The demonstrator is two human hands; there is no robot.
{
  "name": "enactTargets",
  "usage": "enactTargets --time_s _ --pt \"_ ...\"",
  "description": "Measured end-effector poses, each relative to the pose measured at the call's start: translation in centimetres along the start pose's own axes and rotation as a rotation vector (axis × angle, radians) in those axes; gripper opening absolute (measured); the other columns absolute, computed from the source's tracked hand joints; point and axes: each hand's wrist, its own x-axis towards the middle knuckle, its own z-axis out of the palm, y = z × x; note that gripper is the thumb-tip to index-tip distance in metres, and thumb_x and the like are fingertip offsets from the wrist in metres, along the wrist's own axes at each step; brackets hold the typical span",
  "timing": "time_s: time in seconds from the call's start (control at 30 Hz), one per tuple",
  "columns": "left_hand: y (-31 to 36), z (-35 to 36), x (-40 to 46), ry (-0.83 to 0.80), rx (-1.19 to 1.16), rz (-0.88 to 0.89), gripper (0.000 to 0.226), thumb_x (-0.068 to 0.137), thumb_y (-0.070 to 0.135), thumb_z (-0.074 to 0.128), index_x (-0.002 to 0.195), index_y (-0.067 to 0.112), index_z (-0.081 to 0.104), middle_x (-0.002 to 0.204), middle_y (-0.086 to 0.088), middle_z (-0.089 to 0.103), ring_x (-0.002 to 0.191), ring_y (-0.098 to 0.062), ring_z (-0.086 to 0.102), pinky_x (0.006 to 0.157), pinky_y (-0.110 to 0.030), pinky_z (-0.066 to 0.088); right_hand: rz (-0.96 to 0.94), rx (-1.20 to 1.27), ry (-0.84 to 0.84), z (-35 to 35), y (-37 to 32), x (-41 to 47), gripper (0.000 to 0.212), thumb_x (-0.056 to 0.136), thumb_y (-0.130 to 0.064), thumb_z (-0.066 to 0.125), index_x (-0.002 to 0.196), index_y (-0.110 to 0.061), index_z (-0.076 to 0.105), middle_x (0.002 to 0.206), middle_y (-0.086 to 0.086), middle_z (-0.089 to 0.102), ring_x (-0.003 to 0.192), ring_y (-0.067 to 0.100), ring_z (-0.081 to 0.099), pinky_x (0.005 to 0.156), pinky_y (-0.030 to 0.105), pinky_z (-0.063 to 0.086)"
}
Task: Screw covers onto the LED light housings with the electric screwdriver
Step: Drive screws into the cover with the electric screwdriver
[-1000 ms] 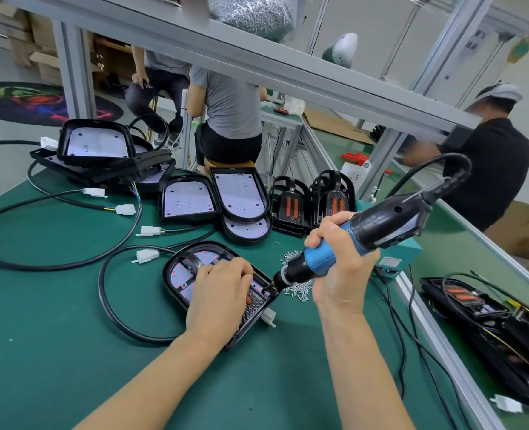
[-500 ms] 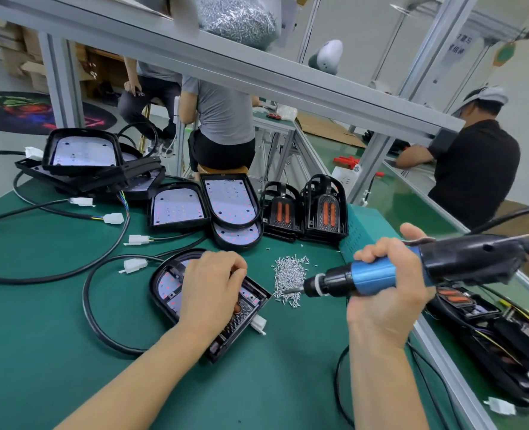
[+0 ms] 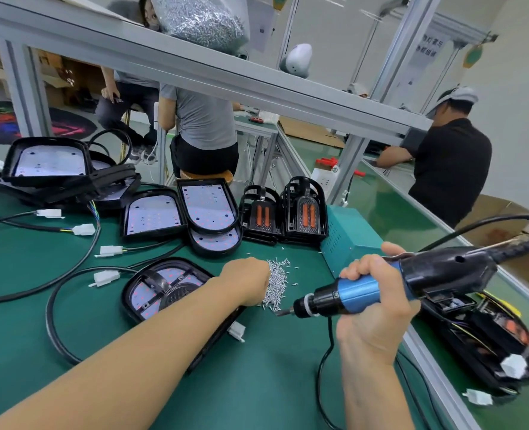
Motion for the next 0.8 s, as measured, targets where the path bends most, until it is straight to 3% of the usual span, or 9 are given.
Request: enactTargets --time_s 0.07,0.17,0.3,0.47,0.53,0.6,0.67,0.8 --pt "0.4 -0.1 0.1 -0.027 0.056 -0.001 0.014 0.081 0.000 0.050 0.074 0.011 0.056 0.102 -0.013 0.066 0.095 -0.032 0.063 0.070 -0.036 0.049 -0.007 -0.013 -0.003 -0.1 0.1 0.1 0.022 0.069 -0.001 0.056 0.088 -0.013 0.057 0.057 0.003 0.046 0.047 0.017 0.047 0.055 0.024 0.045" --pt "0.8 0.0 0.6 -0.030 0.147 0.001 0.030 0.081 -0.002 0.049 0.060 0.013 0.033 0.095 -0.016 0.061 0.094 -0.033 0.062 0.069 -0.039 0.049 -0.007 -0.014 -0.002 -0.1 0.4 0.3 0.023 0.070 0.000 0.056 0.089 -0.013 0.057 0.057 0.003 0.047 0.047 0.016 0.049 0.054 0.025 0.044" --pt "1.1 0.8 1.0 -0.009 0.242 0.006 0.018 0.086 -0.002 0.049 0.075 0.010 0.041 0.082 -0.010 0.054 0.077 -0.030 0.052 0.063 -0.034 0.039 -0.006 -0.018 0.009 -0.2 0.6 0.2 0.021 0.070 -0.001 0.057 0.087 -0.014 0.057 0.056 0.002 0.048 0.047 0.017 0.049 0.053 0.023 0.045" --pt "1.3 1.3 1.2 -0.009 0.312 0.015 0.022 0.083 -0.003 0.052 0.069 0.009 0.041 0.072 -0.004 0.046 0.077 -0.030 0.051 0.064 -0.031 0.036 -0.010 -0.039 0.003 0.0 0.8 0.0 0.022 0.069 -0.003 0.058 0.089 -0.008 0.052 0.056 0.000 0.052 0.048 0.017 0.050 0.053 0.022 0.044" --pt "1.7 1.2 1.1 -0.011 0.331 0.051 0.011 0.085 -0.005 0.050 0.085 0.006 0.054 0.079 -0.006 0.051 0.081 -0.030 0.054 0.065 -0.031 0.037 0.002 -0.035 0.004 0.2 0.9 0.0 0.020 0.069 -0.003 0.059 0.087 -0.012 0.055 0.056 0.002 0.050 0.048 0.018 0.050 0.053 0.024 0.044" --pt "1.8 1.3 1.0 -0.021 0.326 0.061 0.021 0.086 -0.006 0.048 0.102 0.004 0.057 0.094 -0.009 0.058 0.085 -0.031 0.055 0.067 -0.033 0.038 0.009 -0.034 0.001 0.3 0.9 0.0 0.019 0.069 -0.004 0.059 0.084 -0.016 0.059 0.057 0.005 0.048 0.049 0.019 0.049 0.053 0.025 0.045" --pt "1.7 1.4 0.8 -0.020 0.306 0.066 0.023 0.086 -0.007 0.048 0.105 0.004 0.056 0.106 -0.012 0.059 0.092 -0.032 0.058 0.068 -0.035 0.039 0.010 -0.032 -0.008 0.4 0.9 -0.1 0.019 0.070 -0.004 0.059 0.083 -0.017 0.060 0.057 0.005 0.048 0.049 0.019 0.050 0.054 0.024 0.045" --pt "1.6 1.5 0.6 -0.037 0.246 0.082 0.021 0.086 -0.005 0.050 0.105 0.003 0.053 0.110 -0.015 0.056 0.102 -0.030 0.058 0.069 -0.034 0.038 0.019 -0.012 -0.017 0.6 0.8 -0.1 0.020 0.070 -0.003 0.059 0.083 -0.017 0.061 0.059 0.006 0.047 0.049 0.019 0.049 0.053 0.026 0.046"
